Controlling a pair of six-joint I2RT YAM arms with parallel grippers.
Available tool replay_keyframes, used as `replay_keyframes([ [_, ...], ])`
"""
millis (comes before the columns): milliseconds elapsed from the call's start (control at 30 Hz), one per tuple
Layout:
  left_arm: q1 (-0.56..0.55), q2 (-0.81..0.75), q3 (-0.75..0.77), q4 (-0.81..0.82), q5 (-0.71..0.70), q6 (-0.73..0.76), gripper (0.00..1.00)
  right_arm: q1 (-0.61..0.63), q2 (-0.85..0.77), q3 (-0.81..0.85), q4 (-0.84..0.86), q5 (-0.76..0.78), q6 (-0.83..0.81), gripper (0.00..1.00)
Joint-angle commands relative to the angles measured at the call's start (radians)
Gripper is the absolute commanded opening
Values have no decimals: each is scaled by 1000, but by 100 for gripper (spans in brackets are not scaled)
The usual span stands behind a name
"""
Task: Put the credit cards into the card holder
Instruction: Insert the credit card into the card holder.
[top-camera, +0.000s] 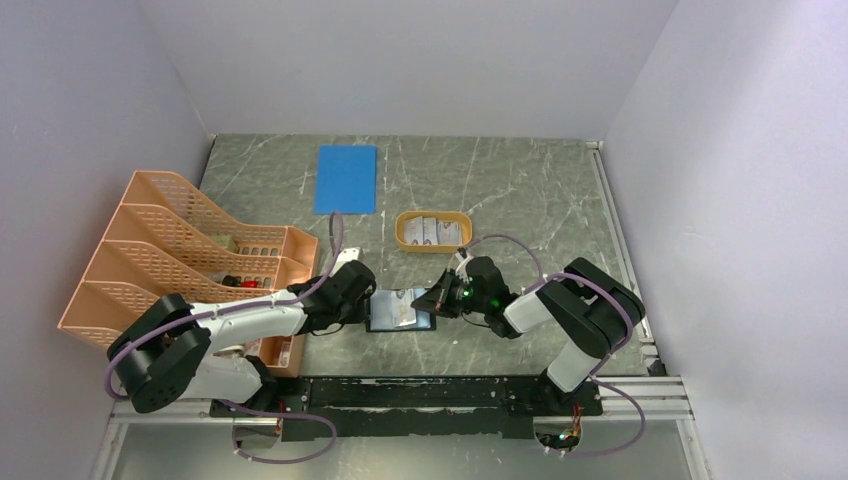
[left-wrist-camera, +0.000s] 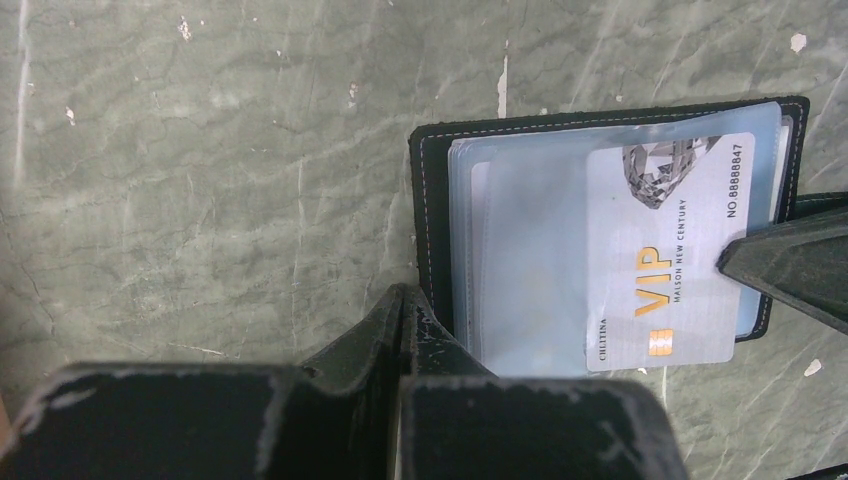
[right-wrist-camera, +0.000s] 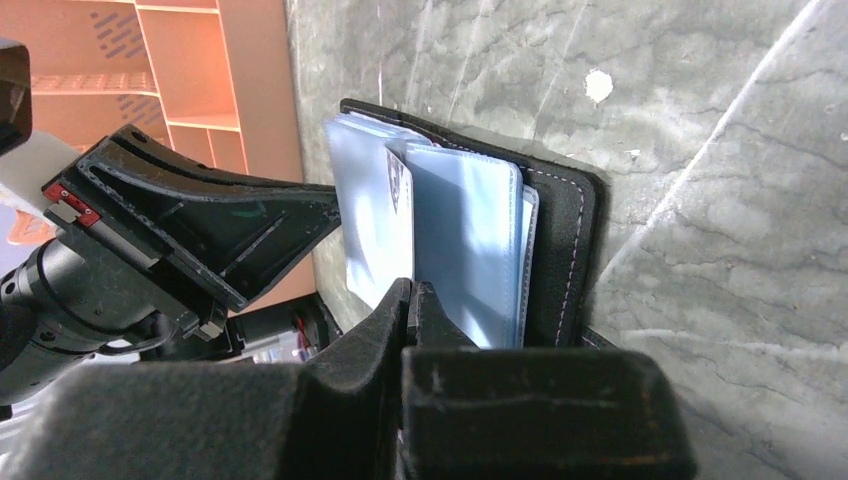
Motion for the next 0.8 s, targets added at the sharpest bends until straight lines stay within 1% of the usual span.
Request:
replay_keyframes([
  [0, 1, 26, -45, -85, 55, -8, 5, 4, -11, -18, -6, 28, -21, 0],
  [767, 1, 30, -48, -78, 57, -8, 5, 2, -5, -27, 11, 34, -16, 0],
])
